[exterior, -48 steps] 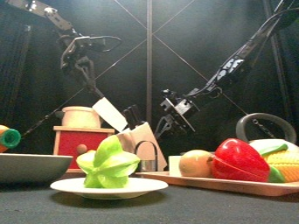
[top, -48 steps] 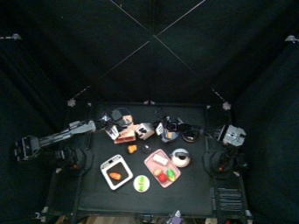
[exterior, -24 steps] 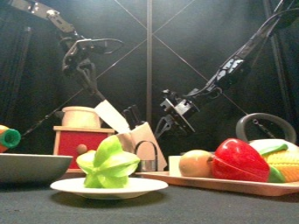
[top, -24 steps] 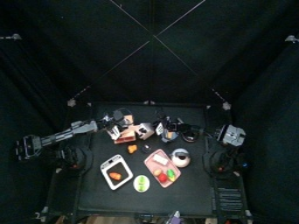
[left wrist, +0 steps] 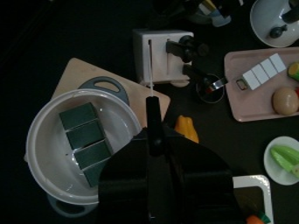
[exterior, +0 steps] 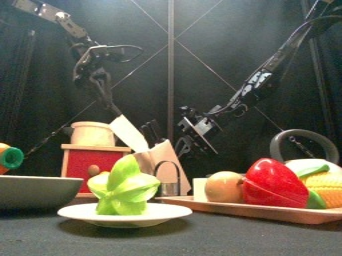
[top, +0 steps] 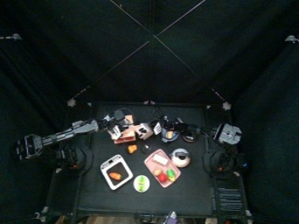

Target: Place cleaver back in holder

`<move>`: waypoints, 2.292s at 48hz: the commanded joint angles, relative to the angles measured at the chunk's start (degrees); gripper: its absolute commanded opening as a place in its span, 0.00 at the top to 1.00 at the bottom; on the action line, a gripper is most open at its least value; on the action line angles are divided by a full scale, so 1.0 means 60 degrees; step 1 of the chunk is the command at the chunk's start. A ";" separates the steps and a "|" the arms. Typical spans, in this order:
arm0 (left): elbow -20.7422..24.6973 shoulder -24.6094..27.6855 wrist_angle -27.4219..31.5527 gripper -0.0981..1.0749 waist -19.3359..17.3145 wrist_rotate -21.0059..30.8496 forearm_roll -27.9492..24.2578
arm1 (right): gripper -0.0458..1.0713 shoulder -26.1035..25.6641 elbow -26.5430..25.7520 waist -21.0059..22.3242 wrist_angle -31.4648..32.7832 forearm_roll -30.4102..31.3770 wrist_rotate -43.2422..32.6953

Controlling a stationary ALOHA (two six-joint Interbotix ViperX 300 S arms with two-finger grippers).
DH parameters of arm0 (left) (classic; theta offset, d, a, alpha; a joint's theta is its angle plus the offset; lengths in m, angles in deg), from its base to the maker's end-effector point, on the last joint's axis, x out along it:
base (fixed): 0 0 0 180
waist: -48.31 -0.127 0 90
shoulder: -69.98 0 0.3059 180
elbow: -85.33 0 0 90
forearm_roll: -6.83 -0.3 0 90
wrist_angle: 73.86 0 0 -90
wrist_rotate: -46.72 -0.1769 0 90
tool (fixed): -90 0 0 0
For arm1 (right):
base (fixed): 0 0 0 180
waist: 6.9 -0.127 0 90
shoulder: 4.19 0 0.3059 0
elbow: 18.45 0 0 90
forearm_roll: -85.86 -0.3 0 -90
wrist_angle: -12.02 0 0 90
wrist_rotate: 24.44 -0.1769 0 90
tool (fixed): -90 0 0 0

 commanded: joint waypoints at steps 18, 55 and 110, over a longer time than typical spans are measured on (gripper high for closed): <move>0.0908 0.0498 0.0952 0.62 -0.0059 -0.0029 0.0073 | 0.67 -0.0073 -0.0337 -0.0059 -0.0044 0.0000 -0.0015; 0.1685 0.1436 0.0996 0.59 -0.0146 -0.0059 -0.0103 | 0.67 -0.0059 -0.0352 -0.0103 -0.0044 0.0000 -0.0015; 0.1553 0.1670 -0.0425 0.25 -0.0132 -0.0044 -0.0103 | 0.67 -0.0073 -0.0337 -0.0132 -0.0044 0.0015 -0.0015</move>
